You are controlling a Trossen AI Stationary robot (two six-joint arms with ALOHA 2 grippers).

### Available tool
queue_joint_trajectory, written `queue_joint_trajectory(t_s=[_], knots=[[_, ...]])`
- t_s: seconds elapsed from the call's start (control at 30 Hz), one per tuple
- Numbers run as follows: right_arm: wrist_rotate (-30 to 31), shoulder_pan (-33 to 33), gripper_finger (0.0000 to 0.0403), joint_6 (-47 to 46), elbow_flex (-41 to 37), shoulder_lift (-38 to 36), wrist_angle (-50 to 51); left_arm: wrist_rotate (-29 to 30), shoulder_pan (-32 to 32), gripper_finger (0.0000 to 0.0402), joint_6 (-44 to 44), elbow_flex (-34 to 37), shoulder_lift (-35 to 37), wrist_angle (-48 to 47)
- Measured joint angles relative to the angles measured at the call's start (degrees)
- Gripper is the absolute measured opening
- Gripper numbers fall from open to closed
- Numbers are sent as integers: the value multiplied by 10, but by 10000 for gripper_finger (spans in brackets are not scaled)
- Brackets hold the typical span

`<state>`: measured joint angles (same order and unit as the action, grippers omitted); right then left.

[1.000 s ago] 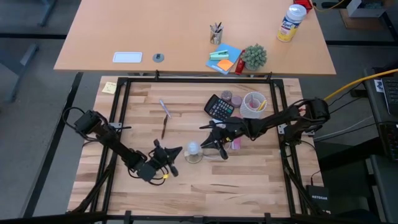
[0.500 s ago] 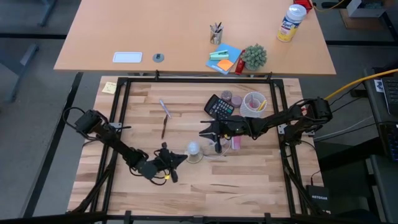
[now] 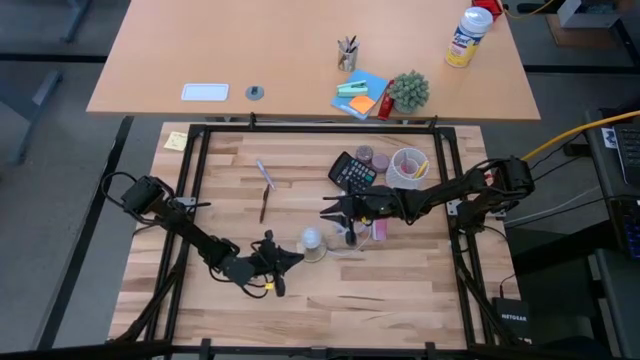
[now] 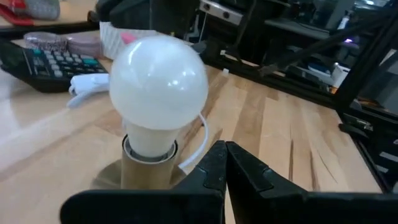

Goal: Screw lightbulb
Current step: Insert the lightbulb into the gold lamp

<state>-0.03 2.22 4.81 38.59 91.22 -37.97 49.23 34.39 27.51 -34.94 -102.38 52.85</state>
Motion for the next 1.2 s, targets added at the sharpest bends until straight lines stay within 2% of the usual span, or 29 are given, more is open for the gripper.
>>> queue_joint_trajectory(t_s=[0.3,0.6,1.0,1.2], knots=[[-41,0,51,-10,0,24,-38,-1,-23,0,-29,-7,0,7],[-70,0,51,-45,0,36,-44,4,-21,0,-35,-8,0,3],[-65,23,51,-49,0,36,-52,9,-21,0,-35,-8,0,0],[-41,35,51,-46,0,36,-54,9,-21,0,-35,-8,0,0]])
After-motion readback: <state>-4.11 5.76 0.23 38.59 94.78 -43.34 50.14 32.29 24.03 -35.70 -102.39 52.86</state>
